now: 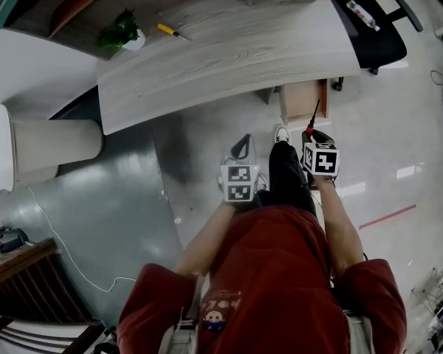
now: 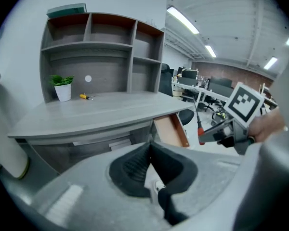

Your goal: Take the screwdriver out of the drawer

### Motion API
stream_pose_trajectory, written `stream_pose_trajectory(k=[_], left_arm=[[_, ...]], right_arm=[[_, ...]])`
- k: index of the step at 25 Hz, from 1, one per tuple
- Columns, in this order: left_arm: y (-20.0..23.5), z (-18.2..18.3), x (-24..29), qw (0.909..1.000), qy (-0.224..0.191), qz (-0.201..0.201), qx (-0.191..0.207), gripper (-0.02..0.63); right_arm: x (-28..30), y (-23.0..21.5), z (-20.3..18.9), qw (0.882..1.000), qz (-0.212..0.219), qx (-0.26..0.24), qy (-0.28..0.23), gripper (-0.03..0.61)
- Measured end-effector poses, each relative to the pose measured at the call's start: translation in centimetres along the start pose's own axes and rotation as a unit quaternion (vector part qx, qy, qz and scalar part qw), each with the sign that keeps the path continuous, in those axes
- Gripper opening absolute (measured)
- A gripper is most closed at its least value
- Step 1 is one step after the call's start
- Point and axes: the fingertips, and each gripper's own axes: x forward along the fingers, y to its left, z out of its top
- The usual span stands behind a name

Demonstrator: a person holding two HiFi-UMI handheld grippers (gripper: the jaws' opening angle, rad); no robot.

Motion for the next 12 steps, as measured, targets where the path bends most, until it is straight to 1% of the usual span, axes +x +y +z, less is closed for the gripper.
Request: stream_pose_trajectory(k=[6, 9, 12], left_arm=[[0.4, 0.3, -4.7, 0.9998, -0.015, 0.007, -0.014, 0.0], [0.6, 0.5, -6.8, 0.9994, -0.024, 0.01, -0.022, 0.0], [0.8, 1.3, -9.1, 0.999, -0.036, 0.012, -0.021, 0.002]], right_arm=[[-5.6, 1.8, -0.2, 0.999, 0.008, 0.011, -0.047, 0.1], [-8.5, 2.9, -0.1, 0.997, 0.013, 0.007, -0.071, 0.1], [-11.5, 3.9, 0.9, 0.995, 0.016, -0.002, -0.102, 0.1]])
